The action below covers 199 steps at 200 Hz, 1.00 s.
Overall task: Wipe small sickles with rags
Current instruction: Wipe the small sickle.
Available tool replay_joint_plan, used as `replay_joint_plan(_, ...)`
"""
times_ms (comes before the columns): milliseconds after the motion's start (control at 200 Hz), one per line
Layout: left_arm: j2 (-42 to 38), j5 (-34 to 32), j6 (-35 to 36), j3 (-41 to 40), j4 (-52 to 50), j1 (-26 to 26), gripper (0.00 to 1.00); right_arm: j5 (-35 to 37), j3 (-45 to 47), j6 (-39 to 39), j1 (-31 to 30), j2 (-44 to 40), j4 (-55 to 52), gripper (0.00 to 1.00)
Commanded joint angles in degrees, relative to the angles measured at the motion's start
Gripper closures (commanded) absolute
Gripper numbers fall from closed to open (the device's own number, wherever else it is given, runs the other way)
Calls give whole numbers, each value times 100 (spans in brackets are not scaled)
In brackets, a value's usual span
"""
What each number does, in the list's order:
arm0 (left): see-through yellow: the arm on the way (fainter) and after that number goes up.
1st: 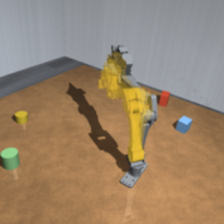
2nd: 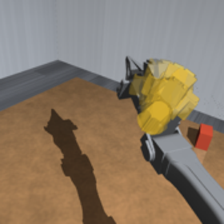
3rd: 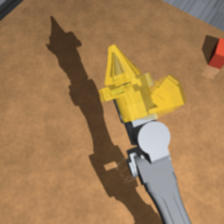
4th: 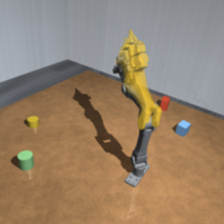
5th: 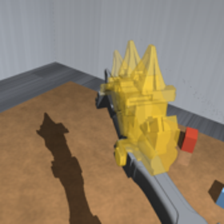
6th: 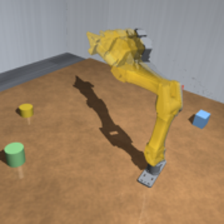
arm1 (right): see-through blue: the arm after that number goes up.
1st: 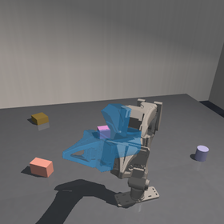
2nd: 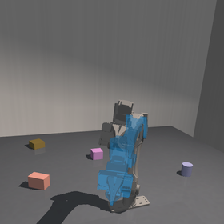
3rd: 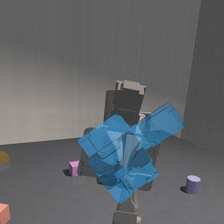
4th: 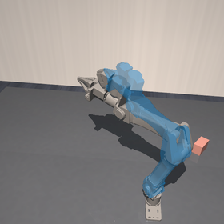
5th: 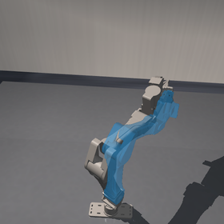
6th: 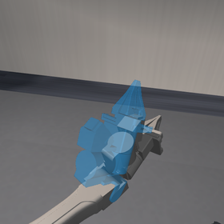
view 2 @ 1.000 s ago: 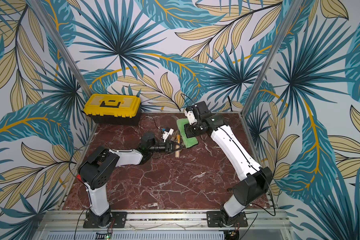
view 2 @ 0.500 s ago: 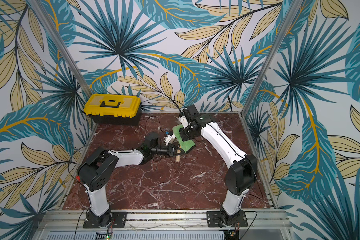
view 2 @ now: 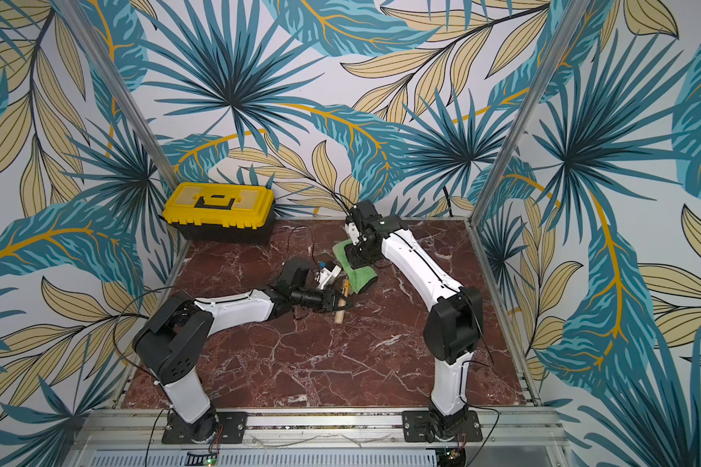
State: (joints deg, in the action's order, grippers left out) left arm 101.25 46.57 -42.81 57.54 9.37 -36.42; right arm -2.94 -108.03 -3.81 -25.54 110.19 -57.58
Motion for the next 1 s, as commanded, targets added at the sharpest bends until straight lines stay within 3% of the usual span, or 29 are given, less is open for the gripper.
replay_joint_plan(0,-552,360,1177,300,82,-268,100,40,-123,-5,-6,344,163,98)
replay_joint_plan(466,-900,-334,2371,451,-937,-482,100,-238,-655,144,45,927,77,98)
replay_joint_plan(991,-863,-467,3284,635,-2087,-498,100,-365,-1424,381,137,1274,-111,97)
